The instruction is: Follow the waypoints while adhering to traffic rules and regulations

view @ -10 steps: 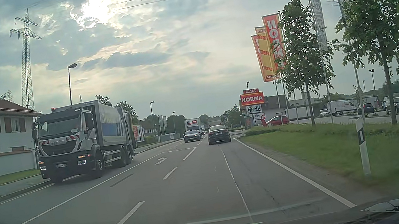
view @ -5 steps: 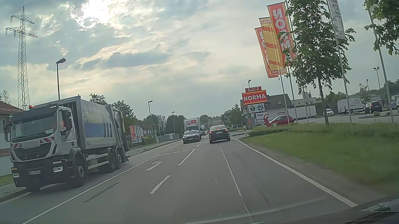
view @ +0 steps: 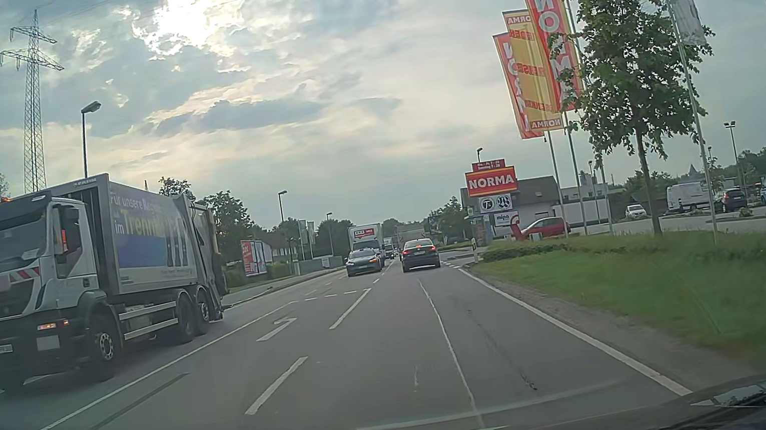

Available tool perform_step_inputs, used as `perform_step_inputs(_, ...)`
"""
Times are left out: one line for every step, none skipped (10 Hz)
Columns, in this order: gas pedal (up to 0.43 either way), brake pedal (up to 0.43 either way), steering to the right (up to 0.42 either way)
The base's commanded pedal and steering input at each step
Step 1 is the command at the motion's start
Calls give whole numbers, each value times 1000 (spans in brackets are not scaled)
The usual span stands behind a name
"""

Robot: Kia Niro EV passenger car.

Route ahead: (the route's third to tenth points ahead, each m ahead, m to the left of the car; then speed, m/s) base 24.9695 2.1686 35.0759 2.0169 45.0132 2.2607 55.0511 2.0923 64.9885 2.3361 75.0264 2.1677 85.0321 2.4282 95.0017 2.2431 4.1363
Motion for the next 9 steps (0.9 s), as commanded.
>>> perform_step_inputs(8,0,1)
perform_step_inputs(8,0,1)
perform_step_inputs(0,0,0)
perform_step_inputs(0,0,0)
perform_step_inputs(8,0,0)
perform_step_inputs(98,0,1)
perform_step_inputs(98,0,0)
perform_step_inputs(87,0,1)
perform_step_inputs(87,0,1)
